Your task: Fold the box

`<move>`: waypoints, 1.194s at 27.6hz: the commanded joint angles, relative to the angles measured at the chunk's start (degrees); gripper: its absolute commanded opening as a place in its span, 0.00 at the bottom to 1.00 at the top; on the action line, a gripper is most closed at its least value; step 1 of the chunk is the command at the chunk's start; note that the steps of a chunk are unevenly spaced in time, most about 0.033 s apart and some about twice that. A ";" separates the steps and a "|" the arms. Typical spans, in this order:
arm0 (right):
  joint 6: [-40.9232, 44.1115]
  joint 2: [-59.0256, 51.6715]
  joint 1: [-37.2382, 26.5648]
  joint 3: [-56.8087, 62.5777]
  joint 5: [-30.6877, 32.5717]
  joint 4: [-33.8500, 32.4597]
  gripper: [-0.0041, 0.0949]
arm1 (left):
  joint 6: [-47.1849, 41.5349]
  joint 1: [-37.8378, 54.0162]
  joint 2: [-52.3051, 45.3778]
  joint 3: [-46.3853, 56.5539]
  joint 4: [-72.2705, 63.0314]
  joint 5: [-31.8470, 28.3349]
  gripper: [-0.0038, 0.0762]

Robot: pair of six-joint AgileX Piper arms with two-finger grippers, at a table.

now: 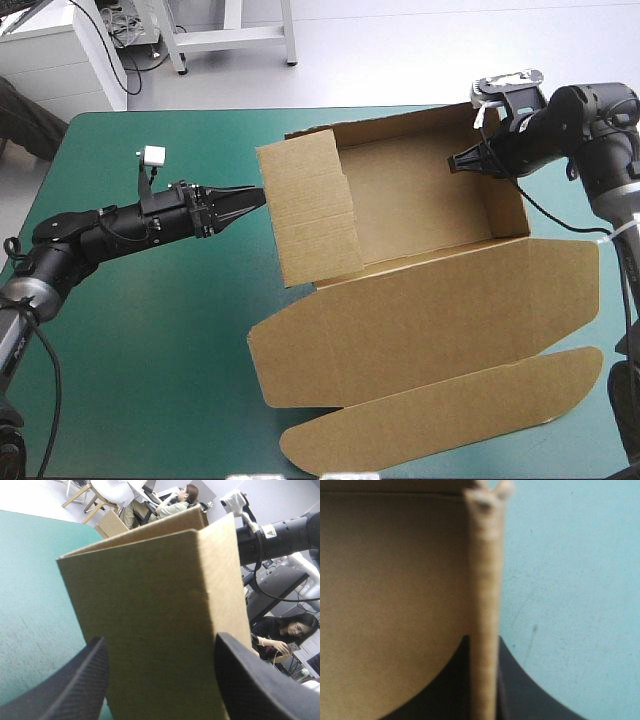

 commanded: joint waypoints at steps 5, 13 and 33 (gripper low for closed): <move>0.55 -2.35 0.02 -1.92 -3.96 1.11 0.02 | -0.56 -2.56 -4.42 -1.62 -7.12 6.75 0.60; 4.70 -2.21 5.59 -1.92 -4.33 -2.97 0.03 | -7.22 -9.50 -4.42 -5.16 1.37 -8.98 0.60; 12.13 -1.16 18.04 -1.92 -10.54 -6.87 0.03 | -58.33 -19.07 -1.86 -15.40 58.59 -26.18 0.60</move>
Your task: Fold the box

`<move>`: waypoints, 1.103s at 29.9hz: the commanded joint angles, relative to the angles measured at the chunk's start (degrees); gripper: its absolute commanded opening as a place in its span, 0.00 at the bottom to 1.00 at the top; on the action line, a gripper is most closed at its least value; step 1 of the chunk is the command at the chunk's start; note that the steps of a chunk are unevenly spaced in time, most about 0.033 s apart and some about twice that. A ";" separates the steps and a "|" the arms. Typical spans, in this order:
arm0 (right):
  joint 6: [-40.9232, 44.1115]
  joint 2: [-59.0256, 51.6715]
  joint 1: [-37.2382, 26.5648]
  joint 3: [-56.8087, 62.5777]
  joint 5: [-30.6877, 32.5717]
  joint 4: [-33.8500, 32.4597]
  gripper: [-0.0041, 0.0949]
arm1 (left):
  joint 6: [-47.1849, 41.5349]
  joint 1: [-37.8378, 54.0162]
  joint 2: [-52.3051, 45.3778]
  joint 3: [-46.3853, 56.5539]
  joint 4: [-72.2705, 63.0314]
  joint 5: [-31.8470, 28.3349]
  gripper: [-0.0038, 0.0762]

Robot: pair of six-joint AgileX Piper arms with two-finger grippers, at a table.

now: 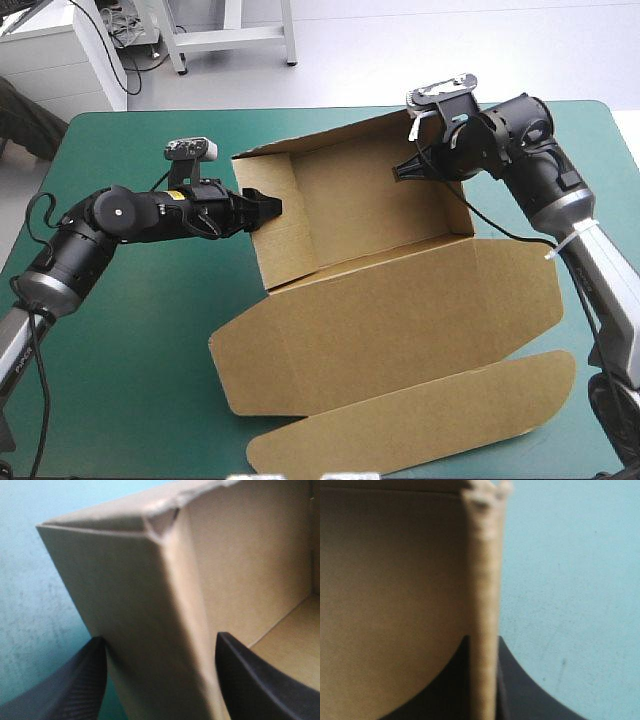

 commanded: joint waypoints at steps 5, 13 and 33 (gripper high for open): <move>2.78 -2.42 2.85 -1.97 -5.18 6.94 0.03 | -7.66 -1.34 3.47 -3.54 6.24 2.50 0.51; 3.05 2.22 4.05 -1.97 -3.27 10.03 0.03 | -14.75 -7.67 10.52 -12.00 16.78 4.57 0.23; 7.94 18.01 2.08 -1.97 -5.14 6.41 0.03 | -33.66 -12.65 27.75 -25.08 39.54 8.05 0.04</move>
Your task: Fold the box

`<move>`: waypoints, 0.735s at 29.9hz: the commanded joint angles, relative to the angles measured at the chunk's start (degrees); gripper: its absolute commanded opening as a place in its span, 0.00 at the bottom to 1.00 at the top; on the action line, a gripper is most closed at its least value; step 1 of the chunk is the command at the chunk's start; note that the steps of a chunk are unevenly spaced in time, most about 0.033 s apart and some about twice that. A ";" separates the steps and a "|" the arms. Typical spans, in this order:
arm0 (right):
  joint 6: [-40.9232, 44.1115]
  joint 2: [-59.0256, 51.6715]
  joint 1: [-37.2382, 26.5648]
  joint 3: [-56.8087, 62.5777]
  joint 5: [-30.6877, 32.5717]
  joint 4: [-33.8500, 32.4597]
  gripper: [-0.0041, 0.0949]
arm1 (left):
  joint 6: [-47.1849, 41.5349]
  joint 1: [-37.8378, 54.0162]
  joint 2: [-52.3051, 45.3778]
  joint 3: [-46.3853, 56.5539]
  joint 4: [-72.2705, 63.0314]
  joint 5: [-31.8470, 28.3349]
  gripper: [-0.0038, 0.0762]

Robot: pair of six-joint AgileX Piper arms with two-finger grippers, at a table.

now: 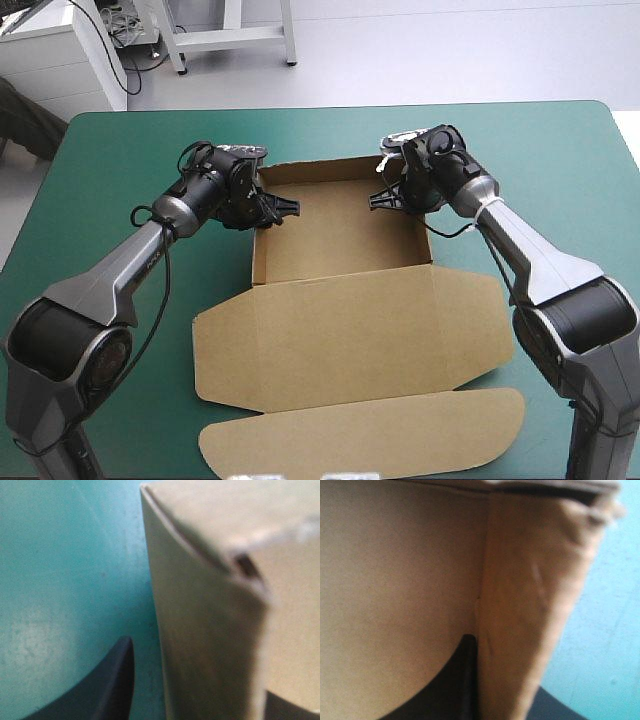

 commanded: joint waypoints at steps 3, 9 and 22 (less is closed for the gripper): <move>-4.27 1.02 -1.00 -2.06 -4.47 8.42 0.02 | 1.94 -2.65 0.80 -2.09 -3.41 -9.30 0.04; -9.79 4.43 -6.96 -2.06 -4.93 14.82 0.02 | 1.94 -1.66 3.33 -2.09 -3.65 -12.55 0.04; -12.36 8.19 -9.59 -2.06 -5.30 15.75 0.02 | 3.08 -0.38 6.54 -2.09 -5.95 -16.15 0.04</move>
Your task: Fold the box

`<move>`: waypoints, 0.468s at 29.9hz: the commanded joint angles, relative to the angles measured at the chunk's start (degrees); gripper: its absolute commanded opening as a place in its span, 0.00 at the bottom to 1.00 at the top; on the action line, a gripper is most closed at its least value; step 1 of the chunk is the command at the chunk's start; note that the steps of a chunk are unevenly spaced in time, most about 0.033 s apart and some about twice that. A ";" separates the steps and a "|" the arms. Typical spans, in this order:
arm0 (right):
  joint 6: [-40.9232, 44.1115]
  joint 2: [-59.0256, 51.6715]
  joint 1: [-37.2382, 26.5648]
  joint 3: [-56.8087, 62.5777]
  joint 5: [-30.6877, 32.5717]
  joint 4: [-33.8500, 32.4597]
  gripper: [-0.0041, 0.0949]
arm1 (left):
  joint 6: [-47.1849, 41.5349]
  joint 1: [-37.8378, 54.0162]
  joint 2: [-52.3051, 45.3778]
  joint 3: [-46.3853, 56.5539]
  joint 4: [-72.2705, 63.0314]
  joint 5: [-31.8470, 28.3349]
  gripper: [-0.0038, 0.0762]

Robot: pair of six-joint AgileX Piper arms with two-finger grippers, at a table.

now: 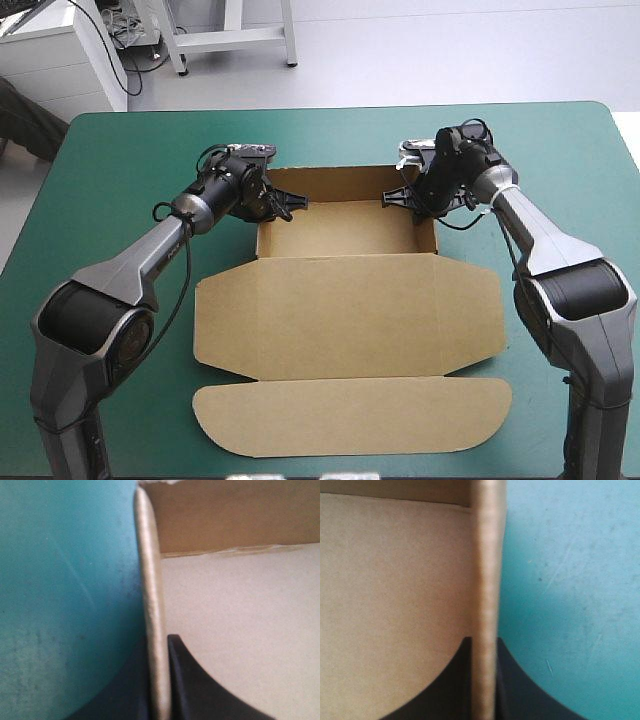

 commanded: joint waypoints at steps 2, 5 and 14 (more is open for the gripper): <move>-2.57 0.83 -0.28 0.04 -6.11 0.90 0.02 | 2.78 -1.47 -0.13 -0.72 -5.75 -7.15 0.04; -2.93 0.83 -0.28 -0.09 -4.44 0.76 0.03 | 2.88 -1.47 -0.13 -0.72 -5.75 -7.00 0.04; -10.10 0.83 -0.58 -7.63 7.80 0.03 0.33 | 6.54 -1.47 -0.24 -0.81 -5.91 -3.10 0.34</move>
